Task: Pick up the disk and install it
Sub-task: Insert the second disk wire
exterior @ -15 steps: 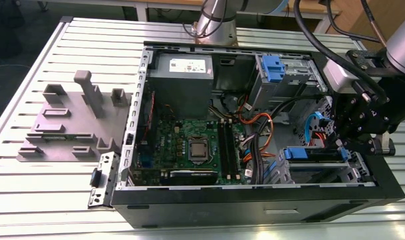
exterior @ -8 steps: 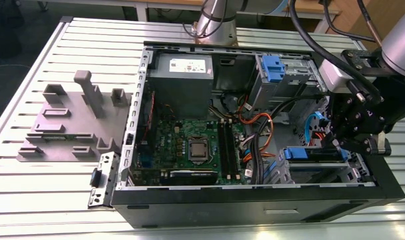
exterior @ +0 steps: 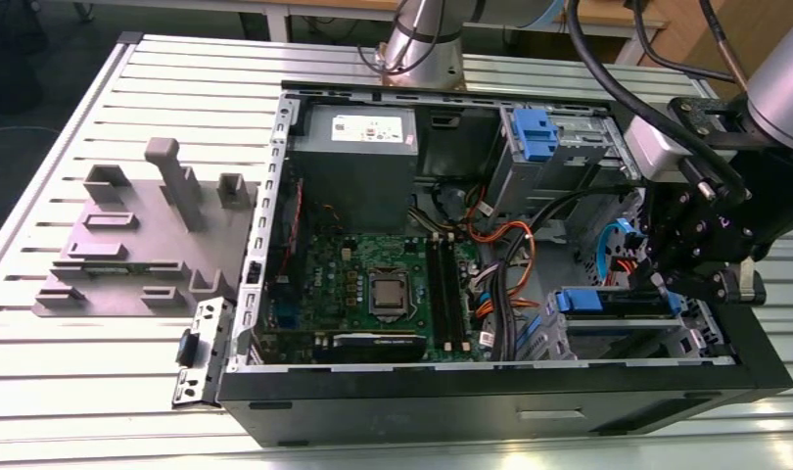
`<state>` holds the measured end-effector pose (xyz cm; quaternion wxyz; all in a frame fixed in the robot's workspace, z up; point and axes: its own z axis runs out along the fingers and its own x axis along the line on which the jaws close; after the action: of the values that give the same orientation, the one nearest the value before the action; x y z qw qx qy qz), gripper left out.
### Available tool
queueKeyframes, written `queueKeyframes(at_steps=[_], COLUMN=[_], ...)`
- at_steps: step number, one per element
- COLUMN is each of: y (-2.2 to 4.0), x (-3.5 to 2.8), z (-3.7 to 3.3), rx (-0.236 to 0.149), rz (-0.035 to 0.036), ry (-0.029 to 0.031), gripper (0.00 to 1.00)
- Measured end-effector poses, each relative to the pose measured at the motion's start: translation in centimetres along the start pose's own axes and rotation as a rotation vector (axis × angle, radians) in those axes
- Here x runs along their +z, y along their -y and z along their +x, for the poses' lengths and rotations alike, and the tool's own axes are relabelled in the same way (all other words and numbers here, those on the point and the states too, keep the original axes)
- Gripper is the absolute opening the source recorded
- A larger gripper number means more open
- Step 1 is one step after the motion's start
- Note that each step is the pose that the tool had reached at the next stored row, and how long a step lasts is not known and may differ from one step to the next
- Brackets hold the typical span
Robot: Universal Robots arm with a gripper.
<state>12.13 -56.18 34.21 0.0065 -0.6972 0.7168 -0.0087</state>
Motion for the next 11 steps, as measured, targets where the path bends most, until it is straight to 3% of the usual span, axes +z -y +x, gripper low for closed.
queueKeyframes(at_steps=[7,11], y=[-0.46,-0.46], x=[0.01,-0.30], z=[0.00,-0.19], rx=[0.000,0.000], rz=[0.0000,-0.0015], ry=[0.0001,-0.0012], gripper=[0.11,0.11])
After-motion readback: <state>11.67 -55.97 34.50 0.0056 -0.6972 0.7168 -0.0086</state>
